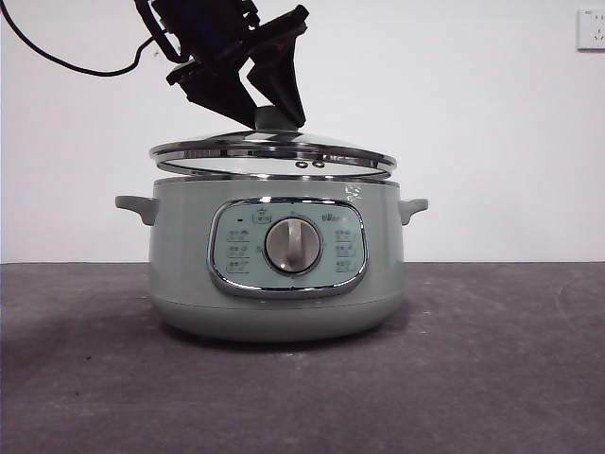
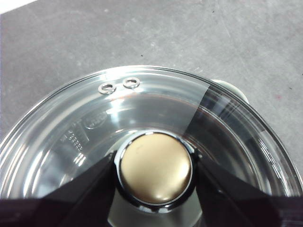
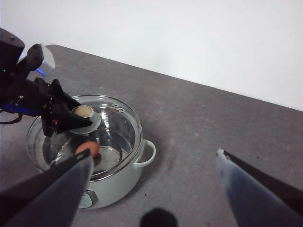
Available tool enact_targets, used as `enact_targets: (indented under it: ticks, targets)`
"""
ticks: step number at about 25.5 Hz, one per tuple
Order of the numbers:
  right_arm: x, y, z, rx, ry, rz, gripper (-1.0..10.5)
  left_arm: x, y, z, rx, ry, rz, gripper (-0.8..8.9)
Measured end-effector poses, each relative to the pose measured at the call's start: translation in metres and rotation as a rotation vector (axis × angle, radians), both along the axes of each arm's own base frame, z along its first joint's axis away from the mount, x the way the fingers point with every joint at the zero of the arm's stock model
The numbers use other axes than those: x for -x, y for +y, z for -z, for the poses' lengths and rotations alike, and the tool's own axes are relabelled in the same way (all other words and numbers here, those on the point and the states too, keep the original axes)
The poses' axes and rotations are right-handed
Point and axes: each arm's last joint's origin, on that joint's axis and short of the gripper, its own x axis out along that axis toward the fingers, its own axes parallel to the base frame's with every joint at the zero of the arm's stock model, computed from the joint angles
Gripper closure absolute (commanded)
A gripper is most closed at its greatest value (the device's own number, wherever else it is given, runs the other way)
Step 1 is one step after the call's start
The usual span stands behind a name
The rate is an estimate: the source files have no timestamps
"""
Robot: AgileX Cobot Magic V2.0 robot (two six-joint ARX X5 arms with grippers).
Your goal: Pick up the egg,open the lid,put the egg in the pot,close the lid
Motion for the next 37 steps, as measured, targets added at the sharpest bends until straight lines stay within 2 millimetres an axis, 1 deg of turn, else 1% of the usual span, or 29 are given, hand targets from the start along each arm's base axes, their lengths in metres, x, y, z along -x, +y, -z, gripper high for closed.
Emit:
enact_targets:
  ticks: [6, 12, 22, 25, 26, 27, 30, 31, 32, 37]
  targets:
    - [0.000, 0.000, 0.000, -0.002, 0.000, 0.001, 5.1, -0.002, -0.001, 0.001, 0.006, -0.010, 0.001, 8.22]
    - [0.000, 0.000, 0.000, -0.002, 0.000, 0.001, 5.1, -0.008, -0.005, 0.014, -0.014, 0.026, 0.001, 8.22]
    - [0.000, 0.000, 0.000, -0.002, 0.000, 0.000, 5.1, -0.008, -0.005, 0.015, -0.018, 0.035, 0.000, 8.22]
    - [0.000, 0.000, 0.000, -0.002, 0.000, 0.000, 5.1, -0.008, -0.005, 0.015, -0.018, 0.040, -0.001, 7.99]
    - [0.000, 0.000, 0.000, -0.002, 0.000, 0.000, 5.1, -0.008, -0.005, 0.015, -0.019, 0.042, -0.001, 7.63]
    - [0.000, 0.000, 0.000, -0.002, 0.002, 0.000, 5.1, -0.008, -0.005, 0.015, -0.019, 0.043, -0.001, 6.91]
    - [0.001, 0.001, 0.002, -0.004, 0.027, -0.041, 5.1, -0.008, -0.005, 0.015, -0.020, 0.045, -0.001, 4.10]
    - [0.002, 0.001, 0.003, -0.006, 0.038, -0.060, 5.1, -0.008, -0.005, 0.015, -0.019, 0.046, -0.002, 3.56]
    - [0.002, 0.002, 0.004, -0.009, 0.050, -0.081, 5.1, -0.008, -0.005, 0.015, -0.019, 0.046, -0.003, 3.31]
    - [0.003, 0.003, 0.010, 0.009, 0.128, -0.132, 5.1, -0.006, -0.004, 0.016, -0.027, 0.070, -0.007, 3.34]
